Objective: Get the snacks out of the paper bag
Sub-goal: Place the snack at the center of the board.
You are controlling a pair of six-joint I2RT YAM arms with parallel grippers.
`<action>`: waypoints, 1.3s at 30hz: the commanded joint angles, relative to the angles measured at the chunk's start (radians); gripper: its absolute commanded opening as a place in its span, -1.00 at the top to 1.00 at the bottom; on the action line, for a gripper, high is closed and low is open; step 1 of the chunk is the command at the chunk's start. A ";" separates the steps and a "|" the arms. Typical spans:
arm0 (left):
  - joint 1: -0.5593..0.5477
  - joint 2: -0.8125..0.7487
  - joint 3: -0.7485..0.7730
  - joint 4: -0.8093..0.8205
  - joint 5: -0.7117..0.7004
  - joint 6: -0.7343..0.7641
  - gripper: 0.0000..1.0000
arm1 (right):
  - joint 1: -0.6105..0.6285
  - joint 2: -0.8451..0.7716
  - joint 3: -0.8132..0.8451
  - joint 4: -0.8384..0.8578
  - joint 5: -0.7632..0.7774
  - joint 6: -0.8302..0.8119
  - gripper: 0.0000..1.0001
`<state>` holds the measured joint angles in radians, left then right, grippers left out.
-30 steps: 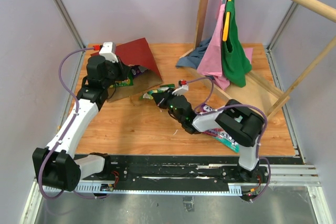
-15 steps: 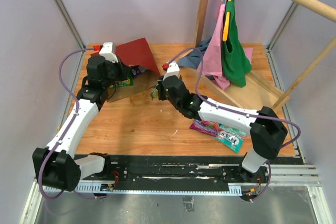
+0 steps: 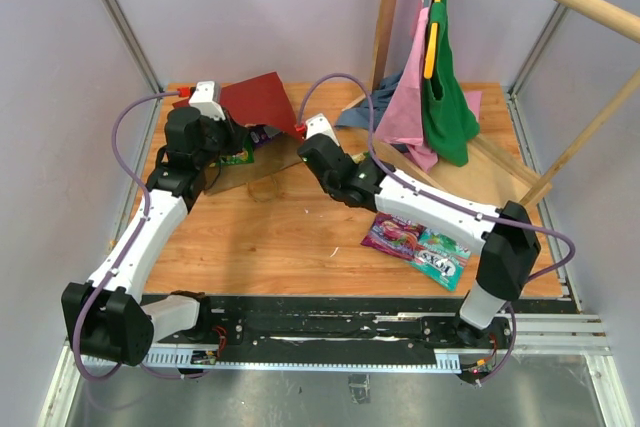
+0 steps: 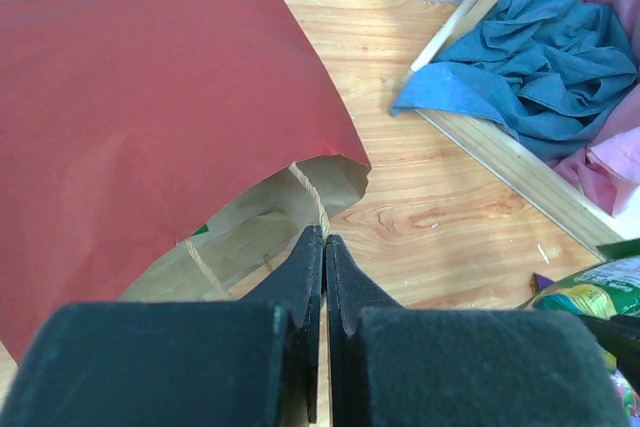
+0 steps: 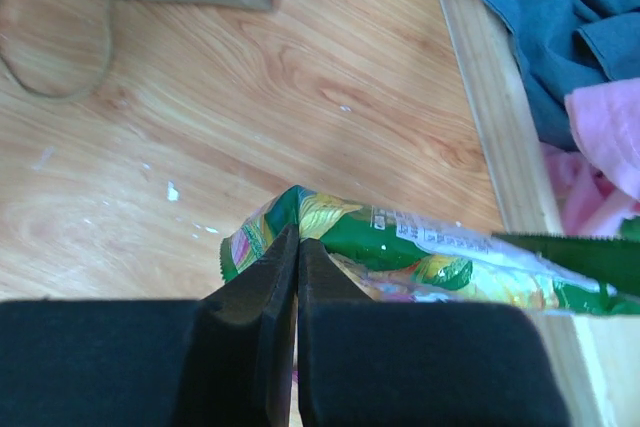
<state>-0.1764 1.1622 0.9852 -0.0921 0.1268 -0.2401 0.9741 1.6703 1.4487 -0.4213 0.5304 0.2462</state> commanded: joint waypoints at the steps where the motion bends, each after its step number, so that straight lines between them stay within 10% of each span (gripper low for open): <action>1: -0.003 -0.027 -0.007 0.044 0.008 0.009 0.99 | 0.011 0.052 0.031 -0.197 0.080 -0.076 0.99; 20: -0.003 -0.007 -0.005 0.041 -0.005 0.016 0.99 | -0.159 0.291 0.137 -0.265 -0.164 -0.078 0.98; 39: -0.003 0.009 -0.003 0.041 -0.002 0.021 0.99 | -0.199 0.182 -0.009 -0.121 -0.095 0.406 0.99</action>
<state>-0.1764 1.1698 0.9852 -0.0917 0.1246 -0.2317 0.7933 1.8935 1.4433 -0.5343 0.3527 0.4606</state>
